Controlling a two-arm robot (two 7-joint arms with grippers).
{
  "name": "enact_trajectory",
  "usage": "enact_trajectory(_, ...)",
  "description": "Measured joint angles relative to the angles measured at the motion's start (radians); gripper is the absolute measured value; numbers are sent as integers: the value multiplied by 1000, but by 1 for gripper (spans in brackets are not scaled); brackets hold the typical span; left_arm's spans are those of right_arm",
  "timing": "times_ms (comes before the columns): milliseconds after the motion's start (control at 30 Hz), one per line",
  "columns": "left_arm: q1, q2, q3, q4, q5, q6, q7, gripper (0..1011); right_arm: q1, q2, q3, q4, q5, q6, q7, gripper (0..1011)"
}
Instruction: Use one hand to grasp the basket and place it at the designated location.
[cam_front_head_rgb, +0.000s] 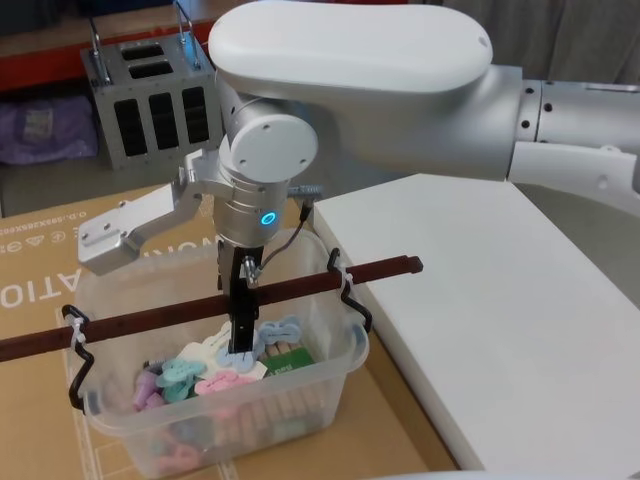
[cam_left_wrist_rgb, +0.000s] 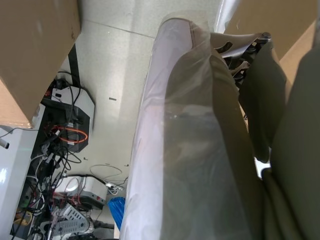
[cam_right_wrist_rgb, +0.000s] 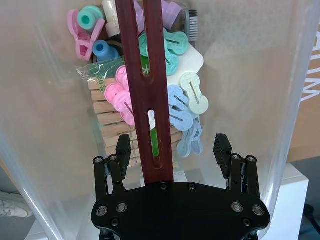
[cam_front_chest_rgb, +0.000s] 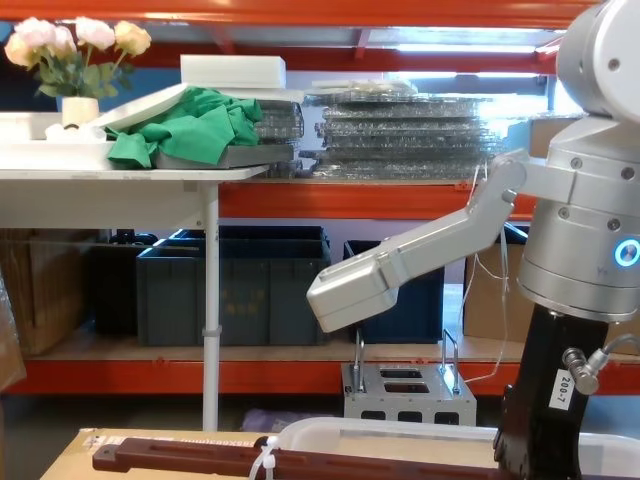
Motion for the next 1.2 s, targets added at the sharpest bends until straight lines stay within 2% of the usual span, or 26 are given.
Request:
enact_trajectory(200, 0, 0, 0, 0, 0, 0, 0, 0, -1, -1, -2, -2, 0, 2, -1, 1001)
enact_trajectory(800, 0, 0, 0, 0, 0, 0, 0, 0, -4, 50, 17, -58, 2, 30, -9, 1001)
enact_trajectory(1200, 0, 0, 0, 0, 0, 0, 0, 0, -3, 51, 33, -54, 7, 33, -9, 1002)
